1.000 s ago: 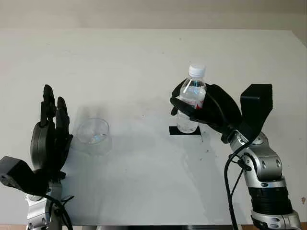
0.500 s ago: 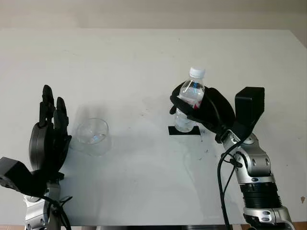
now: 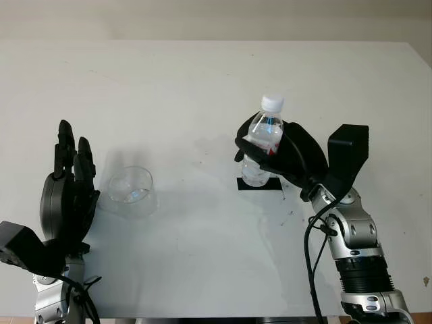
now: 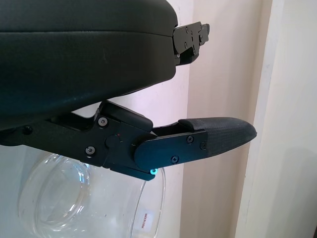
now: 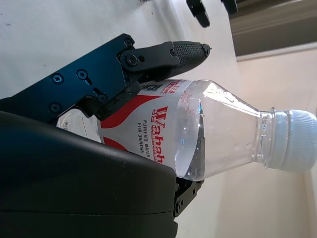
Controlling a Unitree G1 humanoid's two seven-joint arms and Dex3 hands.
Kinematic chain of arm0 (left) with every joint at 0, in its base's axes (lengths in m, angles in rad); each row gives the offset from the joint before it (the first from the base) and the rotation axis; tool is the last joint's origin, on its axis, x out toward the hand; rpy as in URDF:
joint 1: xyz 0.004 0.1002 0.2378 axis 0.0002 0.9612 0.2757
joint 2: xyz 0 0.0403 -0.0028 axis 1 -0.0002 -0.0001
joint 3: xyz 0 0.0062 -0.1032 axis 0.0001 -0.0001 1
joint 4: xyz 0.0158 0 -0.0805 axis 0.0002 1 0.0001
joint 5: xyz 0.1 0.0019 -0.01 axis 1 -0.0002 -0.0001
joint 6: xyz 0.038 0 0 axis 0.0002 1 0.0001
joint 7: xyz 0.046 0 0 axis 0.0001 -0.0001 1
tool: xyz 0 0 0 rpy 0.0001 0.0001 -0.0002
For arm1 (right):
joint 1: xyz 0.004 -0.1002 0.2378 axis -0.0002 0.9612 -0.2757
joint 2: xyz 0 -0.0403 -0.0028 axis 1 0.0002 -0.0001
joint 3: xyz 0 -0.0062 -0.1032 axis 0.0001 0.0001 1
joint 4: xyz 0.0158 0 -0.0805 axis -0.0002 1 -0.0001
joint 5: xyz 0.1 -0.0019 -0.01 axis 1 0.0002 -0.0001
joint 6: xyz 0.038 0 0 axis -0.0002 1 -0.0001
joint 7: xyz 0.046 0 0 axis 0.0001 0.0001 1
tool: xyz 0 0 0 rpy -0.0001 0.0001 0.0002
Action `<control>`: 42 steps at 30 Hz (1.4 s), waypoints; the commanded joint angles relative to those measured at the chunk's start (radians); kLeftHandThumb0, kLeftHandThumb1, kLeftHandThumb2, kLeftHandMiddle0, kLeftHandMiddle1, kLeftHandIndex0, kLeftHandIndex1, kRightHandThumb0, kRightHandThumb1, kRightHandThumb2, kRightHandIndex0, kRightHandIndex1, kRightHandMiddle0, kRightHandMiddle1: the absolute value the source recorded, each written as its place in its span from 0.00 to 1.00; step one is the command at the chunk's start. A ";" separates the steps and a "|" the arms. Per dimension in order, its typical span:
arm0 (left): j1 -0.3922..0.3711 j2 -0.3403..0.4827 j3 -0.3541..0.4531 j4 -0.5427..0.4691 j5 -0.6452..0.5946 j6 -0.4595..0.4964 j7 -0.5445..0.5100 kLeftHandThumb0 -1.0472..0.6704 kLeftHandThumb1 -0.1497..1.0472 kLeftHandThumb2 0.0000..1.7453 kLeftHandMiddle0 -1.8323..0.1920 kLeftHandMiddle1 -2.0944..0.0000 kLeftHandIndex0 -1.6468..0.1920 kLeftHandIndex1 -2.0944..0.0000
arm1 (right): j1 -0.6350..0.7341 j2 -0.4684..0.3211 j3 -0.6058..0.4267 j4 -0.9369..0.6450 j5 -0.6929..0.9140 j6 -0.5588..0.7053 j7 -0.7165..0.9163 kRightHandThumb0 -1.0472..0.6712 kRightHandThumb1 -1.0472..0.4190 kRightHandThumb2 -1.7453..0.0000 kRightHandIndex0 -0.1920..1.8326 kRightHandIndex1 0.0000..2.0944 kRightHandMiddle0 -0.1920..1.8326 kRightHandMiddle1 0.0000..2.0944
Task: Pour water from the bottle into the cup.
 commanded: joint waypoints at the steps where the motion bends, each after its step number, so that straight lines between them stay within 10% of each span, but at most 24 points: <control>1: 0.027 -0.007 0.005 0.026 -0.006 -0.002 -0.003 0.17 1.00 0.33 1.00 0.99 1.00 1.00 | 0.015 -0.010 0.007 -0.024 -0.009 -0.038 0.010 0.35 0.00 0.74 0.61 1.00 0.52 1.00; 8: 0.029 -0.008 0.004 0.024 -0.008 0.000 -0.007 0.17 1.00 0.33 1.00 0.99 1.00 1.00 | 0.053 -0.010 0.010 -0.032 0.014 -0.072 0.071 0.31 0.00 0.86 0.48 1.00 0.34 1.00; 12: 0.033 -0.008 0.006 0.024 -0.013 -0.001 -0.011 0.17 1.00 0.34 1.00 0.99 1.00 1.00 | 0.081 -0.015 0.003 -0.041 0.053 -0.093 0.131 0.31 0.02 0.95 0.16 0.99 0.10 0.93; 14: 0.034 -0.006 0.008 0.027 -0.013 -0.004 -0.015 0.18 1.00 0.34 1.00 0.99 1.00 1.00 | 0.092 -0.021 0.003 -0.025 0.062 -0.125 0.167 0.30 0.04 0.97 0.07 0.82 0.04 0.78; 17: 0.033 -0.004 0.010 0.026 -0.016 -0.001 -0.019 0.18 1.00 0.34 1.00 0.99 1.00 1.00 | 0.105 -0.036 0.013 -0.012 0.042 -0.142 0.183 0.24 0.09 0.97 0.08 0.50 0.05 0.52; 26: 0.029 -0.007 0.011 0.028 -0.010 0.001 -0.013 0.17 1.00 0.33 1.00 0.99 1.00 1.00 | 0.118 -0.054 0.032 0.055 -0.053 -0.296 0.158 0.19 0.10 0.97 0.09 0.08 0.05 0.19; 42: 0.024 -0.007 0.015 0.031 -0.009 -0.003 -0.008 0.17 1.00 0.34 1.00 0.99 1.00 1.00 | 0.129 -0.071 -0.010 0.108 -0.109 -0.500 0.060 0.09 0.09 0.97 0.00 0.00 0.00 0.00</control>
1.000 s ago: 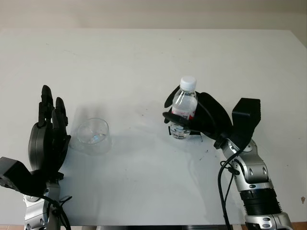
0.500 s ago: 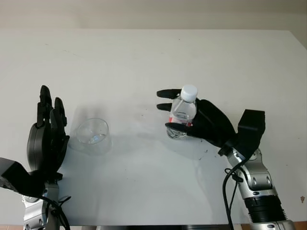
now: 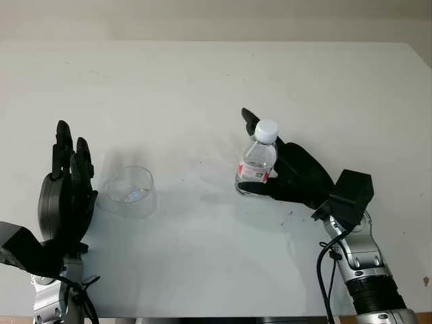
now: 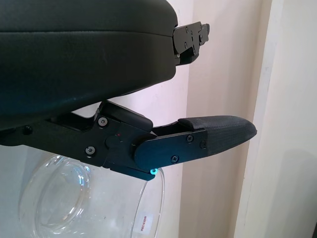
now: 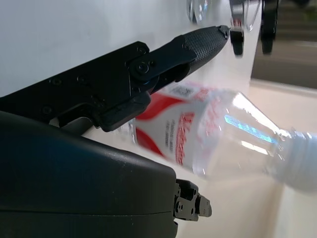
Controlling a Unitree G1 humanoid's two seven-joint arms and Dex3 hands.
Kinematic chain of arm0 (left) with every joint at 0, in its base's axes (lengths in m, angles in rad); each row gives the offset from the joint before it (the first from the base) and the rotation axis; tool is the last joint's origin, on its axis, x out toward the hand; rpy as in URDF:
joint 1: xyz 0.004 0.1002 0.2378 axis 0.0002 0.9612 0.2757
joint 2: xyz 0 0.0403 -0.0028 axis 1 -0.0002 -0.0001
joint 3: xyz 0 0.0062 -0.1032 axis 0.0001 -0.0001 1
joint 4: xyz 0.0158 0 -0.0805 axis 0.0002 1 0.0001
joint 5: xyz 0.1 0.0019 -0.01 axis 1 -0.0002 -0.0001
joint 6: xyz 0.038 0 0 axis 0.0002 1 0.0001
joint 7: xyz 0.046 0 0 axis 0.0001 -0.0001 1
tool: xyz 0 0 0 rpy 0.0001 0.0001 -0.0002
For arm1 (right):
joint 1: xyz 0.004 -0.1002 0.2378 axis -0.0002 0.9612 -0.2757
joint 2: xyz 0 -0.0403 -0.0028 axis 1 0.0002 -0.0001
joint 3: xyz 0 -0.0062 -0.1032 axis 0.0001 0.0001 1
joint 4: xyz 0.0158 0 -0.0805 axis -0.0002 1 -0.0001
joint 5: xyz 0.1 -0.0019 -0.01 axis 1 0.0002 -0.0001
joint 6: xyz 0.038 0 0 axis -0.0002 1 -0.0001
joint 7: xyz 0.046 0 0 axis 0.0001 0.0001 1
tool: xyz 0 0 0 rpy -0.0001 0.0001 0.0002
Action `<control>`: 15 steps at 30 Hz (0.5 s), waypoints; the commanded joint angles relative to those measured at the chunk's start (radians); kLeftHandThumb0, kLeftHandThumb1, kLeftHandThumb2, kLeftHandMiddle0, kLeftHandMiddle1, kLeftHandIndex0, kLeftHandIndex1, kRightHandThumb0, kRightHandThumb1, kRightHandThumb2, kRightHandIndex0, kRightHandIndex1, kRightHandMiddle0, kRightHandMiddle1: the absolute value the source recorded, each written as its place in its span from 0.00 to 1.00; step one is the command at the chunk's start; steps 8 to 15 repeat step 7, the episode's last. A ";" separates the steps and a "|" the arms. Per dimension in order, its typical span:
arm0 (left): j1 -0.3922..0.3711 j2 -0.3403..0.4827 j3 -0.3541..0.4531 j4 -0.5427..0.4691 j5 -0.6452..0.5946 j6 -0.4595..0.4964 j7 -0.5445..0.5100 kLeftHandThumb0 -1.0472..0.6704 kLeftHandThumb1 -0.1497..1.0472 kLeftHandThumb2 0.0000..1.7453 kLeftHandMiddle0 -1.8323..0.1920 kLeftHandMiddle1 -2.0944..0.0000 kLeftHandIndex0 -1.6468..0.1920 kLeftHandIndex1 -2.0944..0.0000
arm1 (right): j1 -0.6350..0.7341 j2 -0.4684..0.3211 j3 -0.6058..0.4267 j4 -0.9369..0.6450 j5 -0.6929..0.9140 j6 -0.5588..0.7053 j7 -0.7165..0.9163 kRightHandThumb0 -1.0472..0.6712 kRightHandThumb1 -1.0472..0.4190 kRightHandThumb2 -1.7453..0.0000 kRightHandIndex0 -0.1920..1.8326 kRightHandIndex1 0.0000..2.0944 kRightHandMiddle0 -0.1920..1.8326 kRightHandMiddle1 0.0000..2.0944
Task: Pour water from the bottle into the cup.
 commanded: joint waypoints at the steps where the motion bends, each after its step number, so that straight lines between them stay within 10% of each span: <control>1: 0.025 -0.007 0.002 0.025 -0.004 -0.003 -0.001 0.17 1.00 0.34 1.00 0.98 1.00 1.00 | 0.020 0.002 -0.023 -0.021 0.002 -0.029 -0.030 0.09 0.09 0.97 0.00 0.00 0.00 0.00; 15: 0.006 -0.001 0.002 0.039 -0.003 -0.003 -0.004 0.17 1.00 0.33 1.00 0.98 1.00 1.00 | 0.041 0.014 -0.042 -0.049 0.067 -0.042 -0.028 0.09 0.08 0.97 0.00 0.00 0.00 0.00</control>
